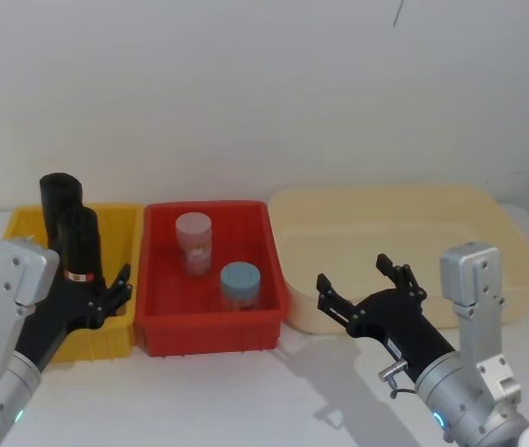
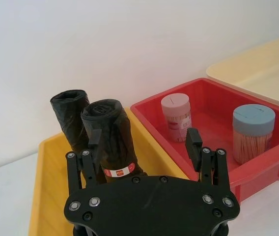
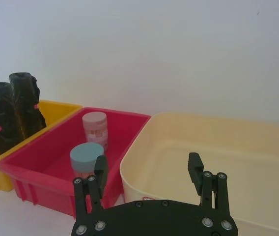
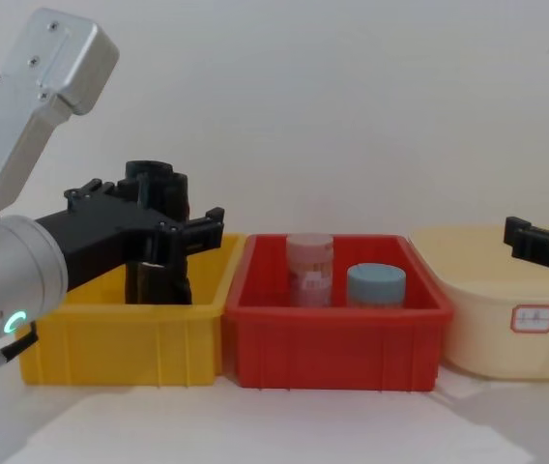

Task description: Pick up the garbage bag with the one hand and transfer it to the other hand.

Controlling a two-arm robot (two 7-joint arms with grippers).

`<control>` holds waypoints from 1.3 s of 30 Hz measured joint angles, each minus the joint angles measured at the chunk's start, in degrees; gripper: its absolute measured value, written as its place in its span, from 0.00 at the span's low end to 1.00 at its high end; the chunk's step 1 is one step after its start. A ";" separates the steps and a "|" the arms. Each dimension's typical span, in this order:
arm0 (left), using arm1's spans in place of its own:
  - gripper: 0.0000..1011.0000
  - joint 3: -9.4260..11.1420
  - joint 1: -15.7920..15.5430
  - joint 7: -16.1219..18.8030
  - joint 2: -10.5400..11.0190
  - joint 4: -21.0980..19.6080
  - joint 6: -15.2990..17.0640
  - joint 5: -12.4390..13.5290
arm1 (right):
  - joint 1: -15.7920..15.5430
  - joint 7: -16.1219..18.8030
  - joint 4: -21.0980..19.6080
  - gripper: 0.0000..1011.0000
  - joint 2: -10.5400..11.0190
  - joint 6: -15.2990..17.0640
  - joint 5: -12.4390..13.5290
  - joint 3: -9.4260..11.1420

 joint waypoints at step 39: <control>0.99 -1.53 1.10 1.23 -0.11 -0.66 -1.24 0.47 | 0.00 0.00 0.00 0.99 0.00 0.00 0.00 0.00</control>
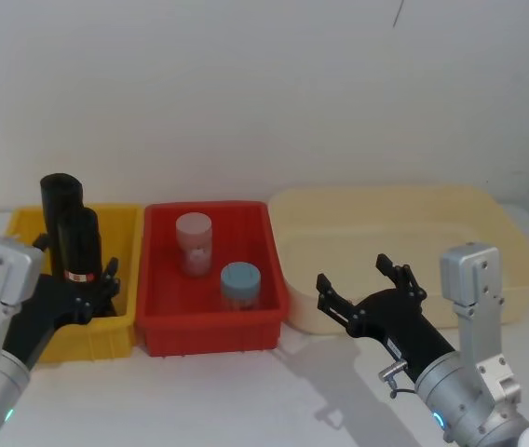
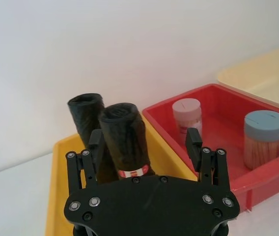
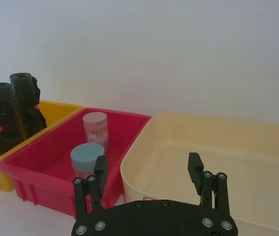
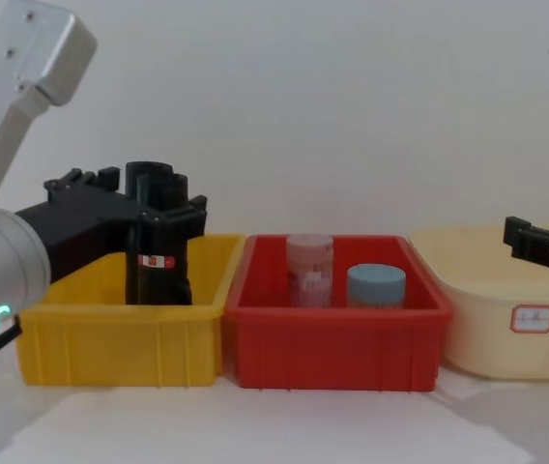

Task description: Pick up the garbage bag with the one hand and transfer it to the other hand.

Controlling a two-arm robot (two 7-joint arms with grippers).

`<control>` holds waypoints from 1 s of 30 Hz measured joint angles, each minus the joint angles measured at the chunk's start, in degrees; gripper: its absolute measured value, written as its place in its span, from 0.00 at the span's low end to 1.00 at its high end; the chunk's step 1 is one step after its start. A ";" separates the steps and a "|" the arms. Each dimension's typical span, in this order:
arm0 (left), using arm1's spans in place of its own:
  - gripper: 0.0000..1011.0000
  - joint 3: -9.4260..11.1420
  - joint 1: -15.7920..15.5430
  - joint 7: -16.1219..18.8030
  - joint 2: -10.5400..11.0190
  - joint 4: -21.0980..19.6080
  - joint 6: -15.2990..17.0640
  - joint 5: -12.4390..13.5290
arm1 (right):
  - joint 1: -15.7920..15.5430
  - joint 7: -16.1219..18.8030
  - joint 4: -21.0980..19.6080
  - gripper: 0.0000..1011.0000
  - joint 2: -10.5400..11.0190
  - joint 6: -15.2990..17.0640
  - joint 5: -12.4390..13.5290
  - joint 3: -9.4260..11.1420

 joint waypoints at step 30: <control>0.99 -3.07 -1.77 -1.86 -3.22 4.90 -0.45 -3.47 | 0.00 0.00 0.00 0.99 0.00 0.00 0.00 0.00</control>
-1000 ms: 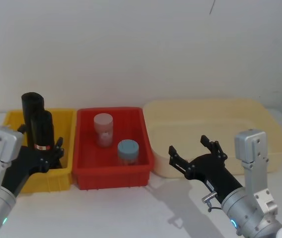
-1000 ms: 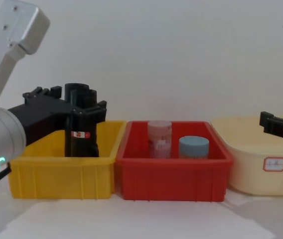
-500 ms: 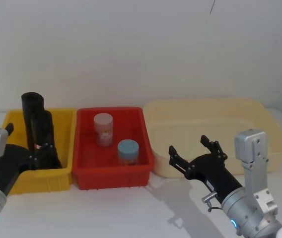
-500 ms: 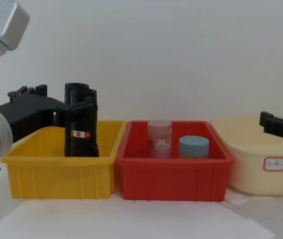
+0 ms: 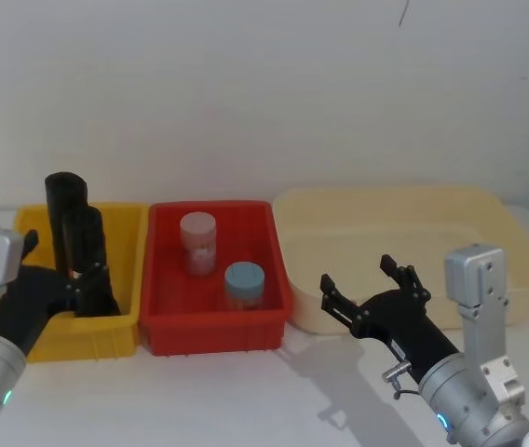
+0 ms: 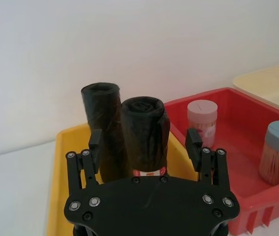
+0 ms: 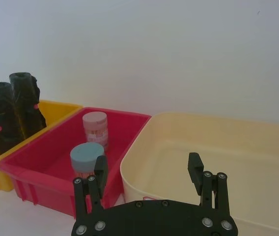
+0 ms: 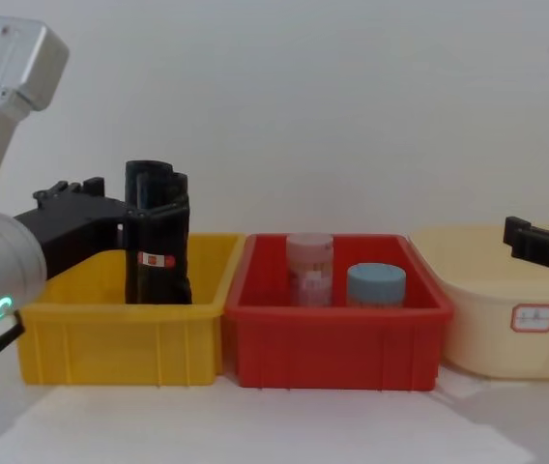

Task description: Pick up the garbage bag with the one hand and transfer it to the other hand.

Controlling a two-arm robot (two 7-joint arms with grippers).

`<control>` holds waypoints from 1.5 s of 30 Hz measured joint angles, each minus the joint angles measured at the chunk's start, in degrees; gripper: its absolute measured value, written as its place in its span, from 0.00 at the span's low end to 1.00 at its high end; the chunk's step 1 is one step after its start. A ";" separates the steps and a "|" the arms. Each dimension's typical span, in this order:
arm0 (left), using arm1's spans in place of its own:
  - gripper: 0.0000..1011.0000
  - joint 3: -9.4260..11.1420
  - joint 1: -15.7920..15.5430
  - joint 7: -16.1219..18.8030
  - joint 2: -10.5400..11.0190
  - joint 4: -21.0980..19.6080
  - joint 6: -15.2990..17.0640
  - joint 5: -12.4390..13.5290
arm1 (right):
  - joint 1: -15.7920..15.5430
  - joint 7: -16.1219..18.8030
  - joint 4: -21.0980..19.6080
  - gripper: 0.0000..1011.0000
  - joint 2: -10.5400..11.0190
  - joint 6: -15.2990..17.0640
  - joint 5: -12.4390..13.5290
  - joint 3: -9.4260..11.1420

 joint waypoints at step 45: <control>0.45 0.18 -8.57 -6.36 -6.21 13.38 -5.18 0.22 | 0.00 0.00 0.00 0.99 0.00 0.00 0.00 0.00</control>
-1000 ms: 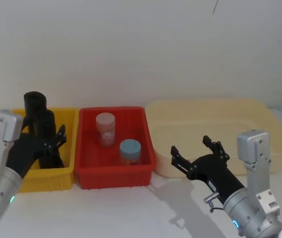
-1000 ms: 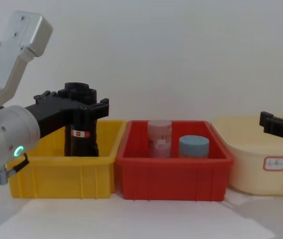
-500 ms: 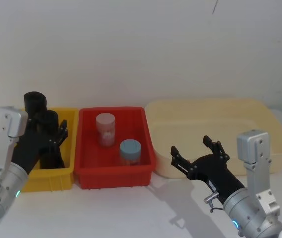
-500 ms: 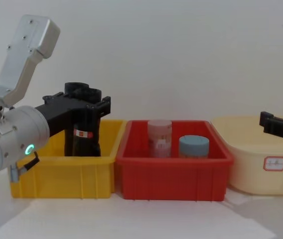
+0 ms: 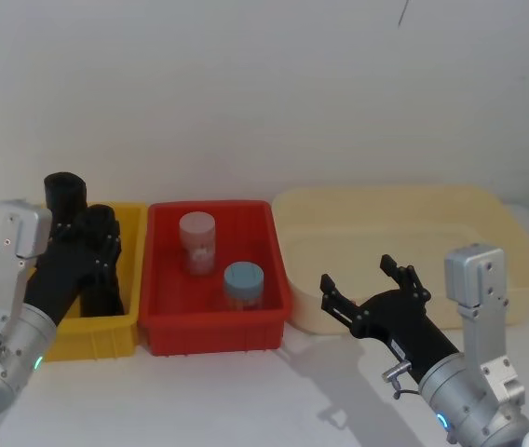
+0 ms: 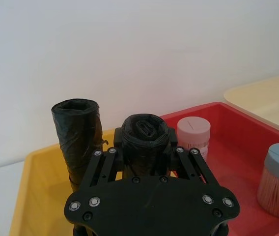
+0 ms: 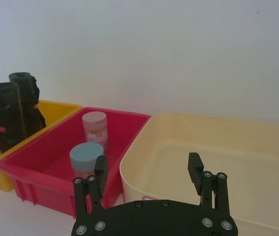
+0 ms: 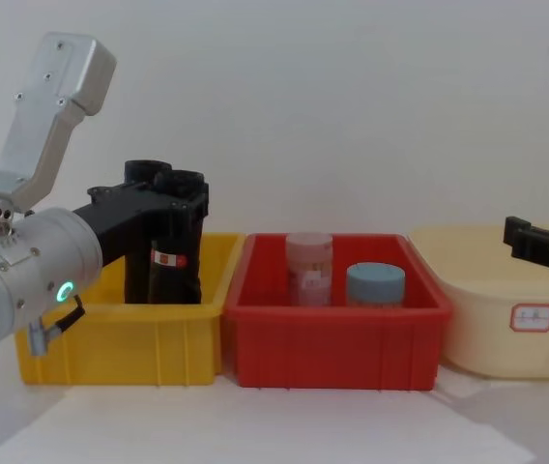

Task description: Pick up the garbage bag with the one hand and transfer it to the other hand.

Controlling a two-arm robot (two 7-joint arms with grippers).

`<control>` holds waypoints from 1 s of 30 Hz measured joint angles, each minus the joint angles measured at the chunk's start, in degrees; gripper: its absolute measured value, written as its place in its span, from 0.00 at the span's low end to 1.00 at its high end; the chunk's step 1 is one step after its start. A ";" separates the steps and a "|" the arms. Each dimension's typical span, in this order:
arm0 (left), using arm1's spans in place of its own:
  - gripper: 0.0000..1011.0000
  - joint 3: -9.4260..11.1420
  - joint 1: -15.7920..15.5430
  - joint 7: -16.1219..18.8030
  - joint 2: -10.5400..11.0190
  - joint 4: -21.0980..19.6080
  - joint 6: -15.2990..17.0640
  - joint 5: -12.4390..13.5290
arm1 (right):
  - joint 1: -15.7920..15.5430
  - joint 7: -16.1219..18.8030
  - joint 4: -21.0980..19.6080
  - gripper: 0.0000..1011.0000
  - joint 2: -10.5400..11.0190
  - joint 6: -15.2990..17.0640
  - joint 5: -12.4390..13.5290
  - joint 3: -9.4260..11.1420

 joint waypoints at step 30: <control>0.37 1.33 -4.86 -6.67 1.95 -12.11 4.52 2.22 | 0.00 0.00 0.00 0.99 0.00 0.00 0.00 0.00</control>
